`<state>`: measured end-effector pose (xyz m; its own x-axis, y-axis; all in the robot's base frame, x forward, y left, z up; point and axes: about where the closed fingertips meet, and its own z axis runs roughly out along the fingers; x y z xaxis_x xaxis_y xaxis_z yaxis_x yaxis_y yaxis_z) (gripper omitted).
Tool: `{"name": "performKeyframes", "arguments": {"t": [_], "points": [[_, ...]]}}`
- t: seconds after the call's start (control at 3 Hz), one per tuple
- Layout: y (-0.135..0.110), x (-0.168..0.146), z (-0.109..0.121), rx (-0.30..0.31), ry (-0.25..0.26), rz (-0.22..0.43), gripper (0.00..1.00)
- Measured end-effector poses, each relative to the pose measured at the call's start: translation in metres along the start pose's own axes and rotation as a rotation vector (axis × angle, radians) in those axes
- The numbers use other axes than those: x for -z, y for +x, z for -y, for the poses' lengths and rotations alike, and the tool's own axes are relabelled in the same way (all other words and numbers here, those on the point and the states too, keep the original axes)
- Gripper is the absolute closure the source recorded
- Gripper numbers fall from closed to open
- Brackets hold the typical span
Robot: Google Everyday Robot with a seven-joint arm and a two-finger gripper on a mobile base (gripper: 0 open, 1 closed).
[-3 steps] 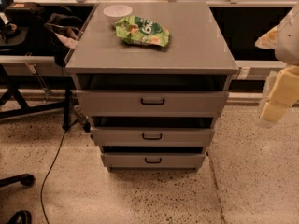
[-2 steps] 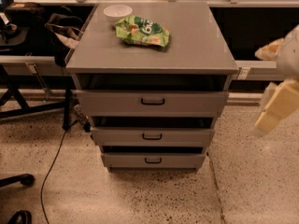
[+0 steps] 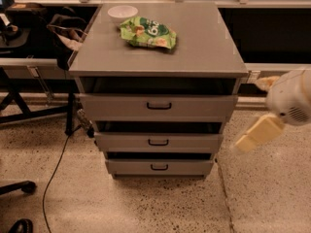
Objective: Open bottom drawer
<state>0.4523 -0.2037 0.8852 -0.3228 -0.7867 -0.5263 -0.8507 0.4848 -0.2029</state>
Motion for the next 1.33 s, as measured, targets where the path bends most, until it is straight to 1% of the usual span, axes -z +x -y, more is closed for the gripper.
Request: {"name": "performKeyframes", "arguments": {"t": [0.33, 0.67, 1.0, 1.33], "points": [[0.002, -0.042, 0.007, -0.011, 0.008, -0.003, 0.0], [0.0, -0.087, 0.011, -0.004, -0.058, -0.019, 0.0], [0.002, -0.089, 0.009, -0.011, -0.05, -0.019, 0.0], [0.016, -0.104, 0.009, -0.063, -0.005, -0.019, 0.0]]}}
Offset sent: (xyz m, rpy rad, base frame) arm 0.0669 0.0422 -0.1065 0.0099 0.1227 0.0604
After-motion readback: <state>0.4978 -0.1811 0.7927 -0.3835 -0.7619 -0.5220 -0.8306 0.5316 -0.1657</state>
